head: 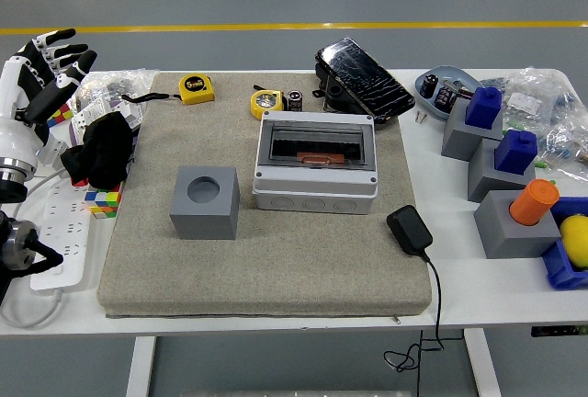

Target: Fetch the battery,place it into the box,close the lid of the box

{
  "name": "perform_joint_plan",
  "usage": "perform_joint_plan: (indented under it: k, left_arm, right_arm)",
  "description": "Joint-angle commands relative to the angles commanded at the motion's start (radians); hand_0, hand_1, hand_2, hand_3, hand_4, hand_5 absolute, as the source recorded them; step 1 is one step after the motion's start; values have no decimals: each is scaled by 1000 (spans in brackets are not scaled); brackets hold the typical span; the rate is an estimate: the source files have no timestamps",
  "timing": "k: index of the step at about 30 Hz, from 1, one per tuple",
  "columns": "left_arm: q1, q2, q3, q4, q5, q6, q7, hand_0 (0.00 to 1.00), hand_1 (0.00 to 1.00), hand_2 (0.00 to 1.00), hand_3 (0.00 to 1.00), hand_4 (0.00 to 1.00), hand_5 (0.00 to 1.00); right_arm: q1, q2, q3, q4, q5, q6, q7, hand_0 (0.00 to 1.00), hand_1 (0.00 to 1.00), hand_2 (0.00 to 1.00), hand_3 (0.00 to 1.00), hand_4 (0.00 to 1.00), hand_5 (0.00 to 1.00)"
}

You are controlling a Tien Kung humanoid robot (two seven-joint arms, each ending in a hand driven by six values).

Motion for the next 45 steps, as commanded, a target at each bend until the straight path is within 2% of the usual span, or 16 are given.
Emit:
perform_joint_plan:
  k: [10,11,25,45]
  left_arm:
    - [10,-11,0,3,21,-16,20,566,660,653,715,998,451]
    - [8,-11,-2,2,23,-17,22,567,663,655,716,998,410]
    - [18,-24,-33,-4,38,-22,32,564,661,656,718,998,404]
    - [16,-22,-58,-8,45,-23,35,560,662,658,718,998,406]
  right_arm:
    - [-1,6,16,4,-5,-2,-2,674,674,677,550,899,492]
    - [-1,7,18,4,-5,-2,-1,672,673,676,550,899,495]
    - [-10,6,19,3,-8,-1,-1,671,670,676,552,902,505]
    - [-5,6,25,5,-9,-1,-2,670,669,676,552,903,508]
